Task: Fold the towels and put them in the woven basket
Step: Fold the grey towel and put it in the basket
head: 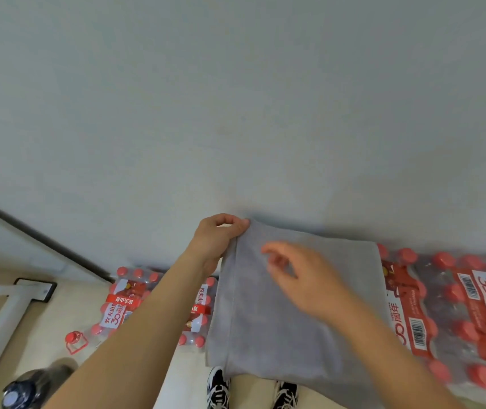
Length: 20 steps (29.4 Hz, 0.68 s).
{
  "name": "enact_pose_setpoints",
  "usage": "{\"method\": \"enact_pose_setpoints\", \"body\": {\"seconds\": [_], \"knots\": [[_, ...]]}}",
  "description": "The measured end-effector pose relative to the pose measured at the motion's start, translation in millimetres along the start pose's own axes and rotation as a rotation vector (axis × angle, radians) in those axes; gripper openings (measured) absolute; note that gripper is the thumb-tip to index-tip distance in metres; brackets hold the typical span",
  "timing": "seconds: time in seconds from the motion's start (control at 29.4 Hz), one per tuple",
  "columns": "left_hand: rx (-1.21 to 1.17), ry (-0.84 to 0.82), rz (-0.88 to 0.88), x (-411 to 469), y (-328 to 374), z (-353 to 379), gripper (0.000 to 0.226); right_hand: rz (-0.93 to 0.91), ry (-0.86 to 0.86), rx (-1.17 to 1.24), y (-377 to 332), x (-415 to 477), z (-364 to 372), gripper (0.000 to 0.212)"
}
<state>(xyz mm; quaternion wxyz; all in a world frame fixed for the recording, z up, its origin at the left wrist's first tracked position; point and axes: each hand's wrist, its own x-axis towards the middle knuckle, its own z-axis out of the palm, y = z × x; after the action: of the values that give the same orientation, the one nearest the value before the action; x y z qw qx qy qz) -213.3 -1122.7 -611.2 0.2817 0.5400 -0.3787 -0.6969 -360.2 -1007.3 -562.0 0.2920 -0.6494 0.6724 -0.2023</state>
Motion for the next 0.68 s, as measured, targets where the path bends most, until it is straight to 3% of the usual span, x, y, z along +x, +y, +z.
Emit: {"method": "enact_pose_setpoints", "body": {"seconds": [0.17, 0.34, 0.44, 0.61, 0.68], "knots": [[-0.052, -0.082, 0.035, -19.7, 5.2, 6.0, 0.006, -0.031, 0.011, -0.008, 6.0, 59.7, -5.3, 0.044], [-0.172, -0.129, 0.057, -34.6, 10.3, 4.7, 0.005, 0.044, 0.089, 0.241, 4.5, 66.6, -1.5, 0.015], [-0.327, -0.161, -0.011, -38.9, 11.0, -0.4, 0.011, 0.009, 0.175, 0.267, 5.8, 60.1, 1.2, 0.01], [-0.04, -0.081, 0.077, -35.2, 6.6, -5.4, 0.014, -0.095, 0.363, 0.233, 6.2, 52.6, 1.7, 0.01], [0.009, -0.014, 0.139, -33.3, 7.1, -4.7, 0.011, -0.052, 0.321, 0.34, 1.9, 45.6, -3.9, 0.015]]}}
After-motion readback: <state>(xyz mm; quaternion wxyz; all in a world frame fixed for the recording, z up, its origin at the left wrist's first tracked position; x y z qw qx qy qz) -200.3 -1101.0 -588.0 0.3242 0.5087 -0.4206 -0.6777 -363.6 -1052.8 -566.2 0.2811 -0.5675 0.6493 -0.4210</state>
